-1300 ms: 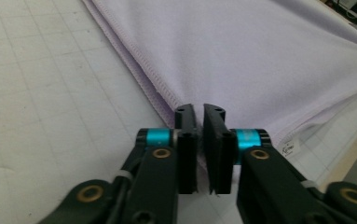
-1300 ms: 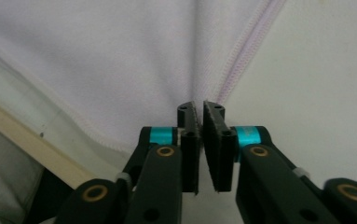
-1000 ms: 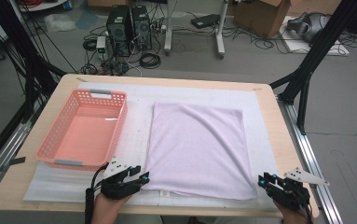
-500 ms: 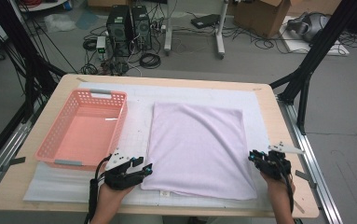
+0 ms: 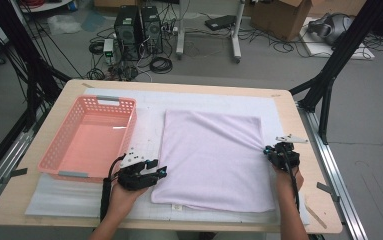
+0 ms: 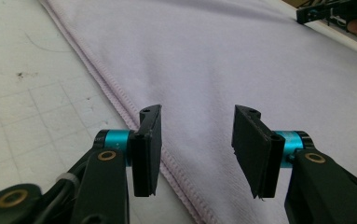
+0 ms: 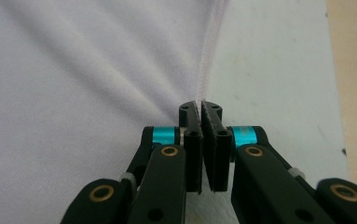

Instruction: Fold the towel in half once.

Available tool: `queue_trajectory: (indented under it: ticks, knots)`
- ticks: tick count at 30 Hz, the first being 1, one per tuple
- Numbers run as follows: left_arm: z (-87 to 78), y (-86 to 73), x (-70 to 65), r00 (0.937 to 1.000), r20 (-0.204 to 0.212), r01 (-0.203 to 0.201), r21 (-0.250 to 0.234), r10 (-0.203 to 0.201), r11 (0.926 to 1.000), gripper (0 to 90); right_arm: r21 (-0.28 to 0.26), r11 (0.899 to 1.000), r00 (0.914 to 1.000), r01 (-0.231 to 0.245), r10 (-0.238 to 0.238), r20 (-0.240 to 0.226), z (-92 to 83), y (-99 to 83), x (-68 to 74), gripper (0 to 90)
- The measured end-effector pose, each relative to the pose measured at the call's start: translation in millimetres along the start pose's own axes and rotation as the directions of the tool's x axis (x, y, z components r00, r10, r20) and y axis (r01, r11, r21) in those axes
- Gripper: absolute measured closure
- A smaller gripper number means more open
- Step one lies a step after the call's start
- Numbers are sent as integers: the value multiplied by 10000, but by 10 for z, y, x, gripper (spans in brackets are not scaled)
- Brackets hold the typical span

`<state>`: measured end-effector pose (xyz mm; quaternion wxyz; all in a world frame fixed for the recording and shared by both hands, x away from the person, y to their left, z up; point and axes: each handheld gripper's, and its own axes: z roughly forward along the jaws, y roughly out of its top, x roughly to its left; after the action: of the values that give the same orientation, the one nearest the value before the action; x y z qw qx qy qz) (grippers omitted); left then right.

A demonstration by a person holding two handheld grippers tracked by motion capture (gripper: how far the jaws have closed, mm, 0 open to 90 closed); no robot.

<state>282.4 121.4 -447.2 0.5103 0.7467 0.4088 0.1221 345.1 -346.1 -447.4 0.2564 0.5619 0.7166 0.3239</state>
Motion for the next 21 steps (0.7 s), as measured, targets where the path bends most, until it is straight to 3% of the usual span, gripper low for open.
queue_trajectory:
  ticks: [2, 4, 6, 14, 17, 19, 21]
  knots:
    - [25, -1, 15, 9999, -111, 5, 154, -3, 9999, 526, -62, 9999, 9998, -140, 139, -127, 4, 3, -9, 829]
    - [39, -9, 18, 9998, -203, 68, 275, -62, 9996, 512, -290, 9996, 9997, -41, 34, -244, 9, 25, -3, 691]
    - [40, -12, 7, 9996, -262, 72, 267, -65, 9996, 503, -704, 9964, 9970, -468, 422, -645, 17, 83, -59, 666]
    - [24, -15, 21, 9998, -42, 177, 74, -176, 9998, 515, -665, 9978, 9989, -51, 19, -476, 308, 511, -204, 606]
    - [23, -13, 46, 9995, 52, 320, 35, -320, 9995, 514, -559, 9984, 9992, -130, 108, -398, 475, 639, -191, 629]
    - [25, -12, 58, 9992, 88, 402, 21, -402, 9992, 515, -615, 9980, 9994, 114, -134, -317, 573, 687, -163, 635]
    - [27, -10, 65, 9988, 164, 453, 19, -453, 9990, 515, -338, 9993, 9997, 159, -164, -164, 718, 715, -144, 615]
